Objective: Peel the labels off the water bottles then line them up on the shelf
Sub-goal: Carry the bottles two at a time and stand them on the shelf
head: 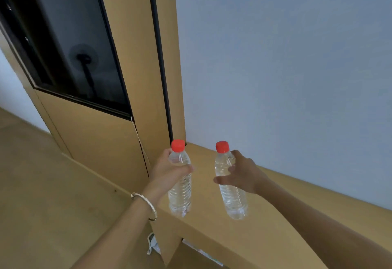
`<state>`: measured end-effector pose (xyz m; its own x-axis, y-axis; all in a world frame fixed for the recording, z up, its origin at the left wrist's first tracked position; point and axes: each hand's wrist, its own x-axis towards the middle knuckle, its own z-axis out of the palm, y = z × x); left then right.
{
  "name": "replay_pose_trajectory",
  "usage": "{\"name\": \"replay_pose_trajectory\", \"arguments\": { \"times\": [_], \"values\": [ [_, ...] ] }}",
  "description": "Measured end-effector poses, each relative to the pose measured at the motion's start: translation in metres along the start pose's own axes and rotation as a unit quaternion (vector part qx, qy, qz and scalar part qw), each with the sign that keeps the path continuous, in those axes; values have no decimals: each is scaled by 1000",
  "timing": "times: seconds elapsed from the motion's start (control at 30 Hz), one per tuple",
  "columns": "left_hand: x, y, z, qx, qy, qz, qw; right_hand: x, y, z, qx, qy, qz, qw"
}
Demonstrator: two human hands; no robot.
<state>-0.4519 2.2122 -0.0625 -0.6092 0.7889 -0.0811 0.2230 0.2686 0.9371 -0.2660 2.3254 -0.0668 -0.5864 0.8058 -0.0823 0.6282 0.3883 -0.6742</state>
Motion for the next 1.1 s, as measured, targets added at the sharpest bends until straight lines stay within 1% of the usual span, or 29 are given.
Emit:
{"name": "replay_pose_trajectory", "arguments": {
  "times": [0.13, 0.3, 0.5, 0.63, 0.8, 1.1],
  "values": [
    [62, -2, 33, 13, -33, 11, 999, 69, 19, -12, 32, 25, -8, 999],
    [145, 0, 60, 93, -70, 27, 993, 150, 35, -25, 92, 38, -6, 995],
    [223, -15, 76, 91, -51, -6, 994, 219, 53, -5, 119, 21, 10, 993],
    [269, -32, 84, 81, -48, -35, 995, 251, 67, 20, 133, 6, 45, 990],
    [328, -49, 85, 91, -105, -34, 990, 283, 68, 47, 132, 28, 83, 987],
    [400, -61, 83, 106, -214, 34, 971, 343, 52, 73, 125, 89, 148, 977]
  ]
}}
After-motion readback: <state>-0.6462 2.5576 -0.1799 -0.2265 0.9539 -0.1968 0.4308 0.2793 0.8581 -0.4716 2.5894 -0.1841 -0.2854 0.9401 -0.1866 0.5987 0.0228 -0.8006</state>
